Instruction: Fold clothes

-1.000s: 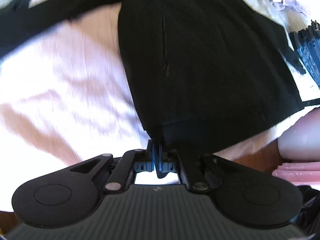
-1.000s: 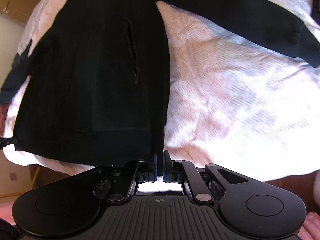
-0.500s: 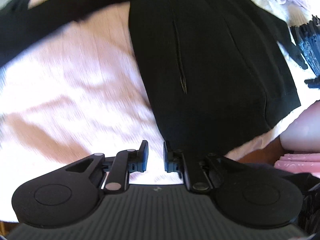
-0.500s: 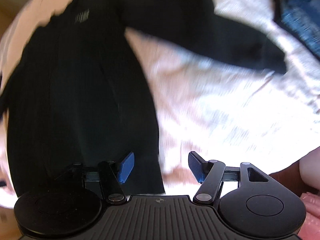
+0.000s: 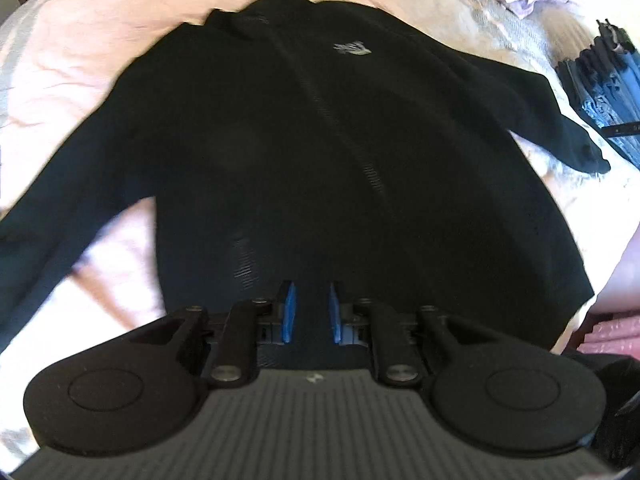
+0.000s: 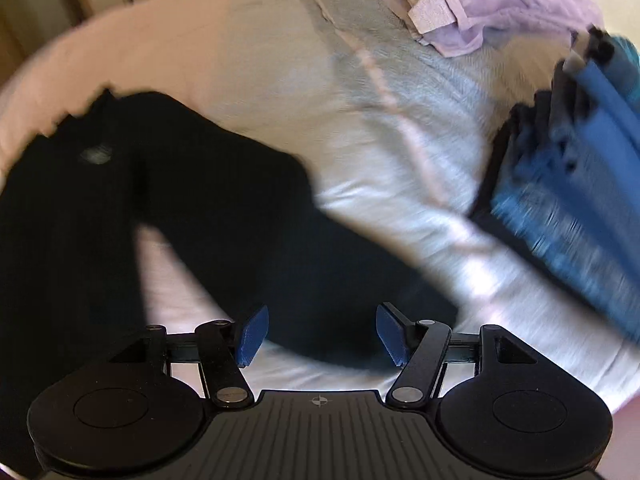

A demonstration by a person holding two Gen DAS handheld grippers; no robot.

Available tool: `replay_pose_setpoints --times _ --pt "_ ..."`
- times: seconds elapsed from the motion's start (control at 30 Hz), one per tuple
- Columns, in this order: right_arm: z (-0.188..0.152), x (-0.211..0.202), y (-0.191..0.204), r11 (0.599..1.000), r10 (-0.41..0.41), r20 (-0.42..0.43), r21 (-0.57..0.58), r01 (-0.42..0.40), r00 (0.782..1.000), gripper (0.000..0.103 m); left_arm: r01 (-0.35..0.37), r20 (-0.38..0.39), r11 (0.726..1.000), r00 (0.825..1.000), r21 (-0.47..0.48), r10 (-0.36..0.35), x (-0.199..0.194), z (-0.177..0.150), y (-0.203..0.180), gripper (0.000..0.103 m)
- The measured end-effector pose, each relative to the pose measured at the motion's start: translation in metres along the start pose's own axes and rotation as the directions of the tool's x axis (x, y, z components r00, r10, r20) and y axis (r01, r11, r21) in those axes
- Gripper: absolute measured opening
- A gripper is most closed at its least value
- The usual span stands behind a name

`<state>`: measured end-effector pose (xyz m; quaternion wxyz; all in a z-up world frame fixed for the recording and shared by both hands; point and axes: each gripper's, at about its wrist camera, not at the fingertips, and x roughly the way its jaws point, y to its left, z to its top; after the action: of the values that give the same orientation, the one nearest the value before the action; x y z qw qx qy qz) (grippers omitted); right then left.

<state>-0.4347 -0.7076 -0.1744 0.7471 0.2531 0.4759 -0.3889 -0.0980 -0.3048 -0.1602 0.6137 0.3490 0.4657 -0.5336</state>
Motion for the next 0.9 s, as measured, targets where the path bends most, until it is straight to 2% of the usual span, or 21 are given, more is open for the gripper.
replay_pose_setpoints --times 0.13,0.23,0.27,0.3,0.33,0.37,0.4,0.47,0.53,0.57,0.6,0.7,0.8,0.87,0.9 --pt "0.012 0.056 -0.052 0.985 0.058 -0.066 -0.158 -0.068 0.996 0.064 0.027 -0.055 1.0 0.998 -0.001 -0.027 0.037 0.038 -0.079 0.018" --pt "0.02 0.09 -0.079 0.967 0.096 -0.117 -0.226 -0.12 0.989 0.063 0.059 -0.1 0.997 0.994 0.055 -0.053 0.054 0.066 -0.127 0.02" --pt "0.02 0.099 -0.084 0.963 0.121 -0.15 -0.223 -0.152 0.981 0.056 0.067 -0.109 0.995 0.992 0.077 -0.058 0.055 0.069 -0.14 0.02" --pt "0.019 0.109 -0.089 0.958 0.146 -0.183 -0.218 -0.185 0.972 0.04 0.074 -0.116 0.992 0.991 0.099 -0.062 0.055 0.072 -0.154 0.02" --pt "0.018 0.114 -0.092 0.954 0.17 -0.217 -0.209 -0.216 0.961 0.017 0.079 -0.118 0.99 0.991 0.113 -0.065 0.057 0.077 -0.16 0.02" --pt "0.017 0.114 -0.093 0.951 0.176 -0.226 -0.212 -0.224 0.958 0.014 0.083 -0.119 0.989 0.991 0.125 -0.068 0.059 0.083 -0.165 0.02" --pt "0.02 0.104 -0.096 0.952 0.163 -0.21 -0.223 -0.21 0.964 0.008 0.087 -0.12 0.987 0.99 0.138 -0.07 0.061 0.089 -0.169 0.02" --pt "0.026 0.085 -0.1 0.954 0.137 -0.172 -0.243 -0.177 0.975 0.007 0.091 -0.109 0.983 0.991 0.159 -0.074 0.065 0.104 -0.182 0.021" --pt "0.041 0.047 -0.11 0.964 0.062 -0.053 -0.256 -0.074 0.997 0.007 0.093 -0.097 0.98 0.992 0.174 -0.077 0.061 0.113 -0.179 0.022" --pt "0.049 0.028 -0.115 0.966 0.023 0.008 -0.258 -0.02 1.0 0.007 0.095 -0.093 0.979 0.992 0.179 -0.08 0.061 0.116 -0.18 0.022" --pt "0.056 0.011 -0.12 0.967 -0.026 0.067 -0.253 0.042 0.997 0.007 0.098 -0.088 0.978 0.993 0.183 -0.083 0.061 0.119 -0.181 0.022" --pt "0.069 -0.004 -0.134 0.96 -0.121 0.16 -0.233 0.156 0.98 0.008 0.112 -0.084 0.974 0.992 0.197 -0.097 0.067 0.132 -0.193 0.023" --pt "0.069 0.019 -0.136 0.964 -0.142 0.1 -0.213 0.161 0.985 0.008 0.111 -0.086 0.973 0.992 0.204 -0.096 0.076 0.139 -0.199 0.025" --pt "0.067 0.035 -0.13 0.949 -0.187 0.065 -0.247 0.197 0.98 0.019 0.1 -0.084 0.976 0.993 0.194 -0.085 0.084 0.136 -0.191 0.028" --pt "0.065 0.036 -0.124 0.939 -0.212 0.084 -0.259 0.227 0.974 0.04 0.089 -0.084 0.979 0.994 0.181 -0.074 0.084 0.132 -0.186 0.029"
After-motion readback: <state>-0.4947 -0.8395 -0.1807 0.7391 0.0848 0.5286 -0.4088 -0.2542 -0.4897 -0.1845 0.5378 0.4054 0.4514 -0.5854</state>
